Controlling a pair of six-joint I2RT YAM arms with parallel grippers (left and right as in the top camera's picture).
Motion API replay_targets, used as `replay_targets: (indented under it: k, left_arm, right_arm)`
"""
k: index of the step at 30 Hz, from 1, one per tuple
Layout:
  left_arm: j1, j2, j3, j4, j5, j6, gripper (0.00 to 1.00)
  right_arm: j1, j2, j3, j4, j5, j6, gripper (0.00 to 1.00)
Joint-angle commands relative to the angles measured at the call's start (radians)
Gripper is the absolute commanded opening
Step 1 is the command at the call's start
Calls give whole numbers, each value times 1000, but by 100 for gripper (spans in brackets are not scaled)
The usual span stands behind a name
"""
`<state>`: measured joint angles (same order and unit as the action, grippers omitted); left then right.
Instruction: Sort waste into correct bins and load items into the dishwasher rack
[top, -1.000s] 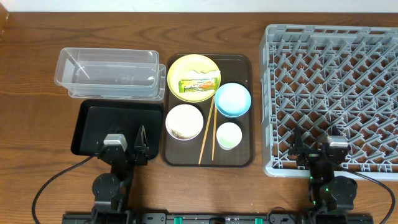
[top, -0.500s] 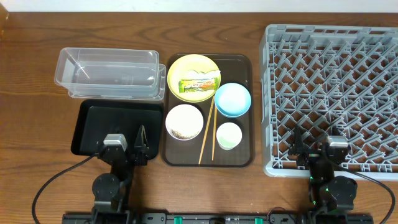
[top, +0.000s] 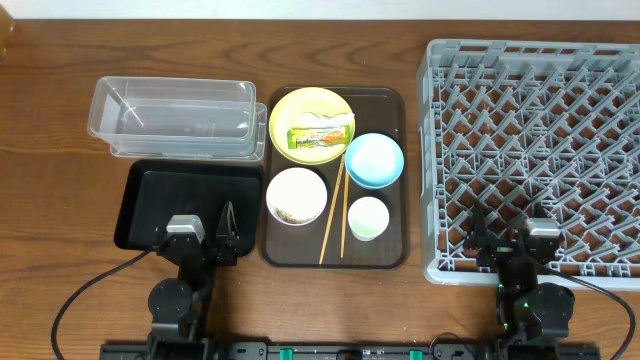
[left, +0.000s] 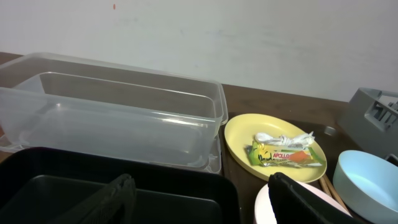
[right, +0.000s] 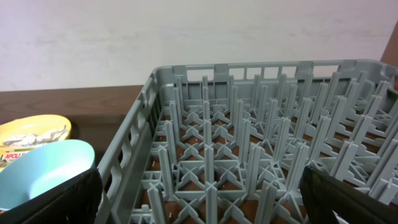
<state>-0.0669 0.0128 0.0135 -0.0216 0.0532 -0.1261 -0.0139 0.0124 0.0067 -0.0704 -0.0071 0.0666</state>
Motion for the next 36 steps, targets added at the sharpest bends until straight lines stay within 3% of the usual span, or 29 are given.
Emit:
replay_targets:
  k: [1, 12, 18, 27, 36]
  left_arm:
    - [5, -7, -10, -45, 7, 14, 71]
    - [5, 11, 18, -50, 7, -13, 71]
    - [5, 153, 135, -108, 8, -13, 71]
    - [5, 547, 463, -315, 8, -5, 71]
    - [5, 946, 849, -714, 96, -5, 71]
  right_arm:
    - [9, -5, -1, -4, -1, -12, 99]
    - [8, -4, 5, 45, 5, 34, 99]
    - [8, 41, 109, -44, 40, 33, 99]
    - [8, 382, 383, -203, 59, 33, 99]
    - [8, 790, 689, -452, 60, 15, 99]
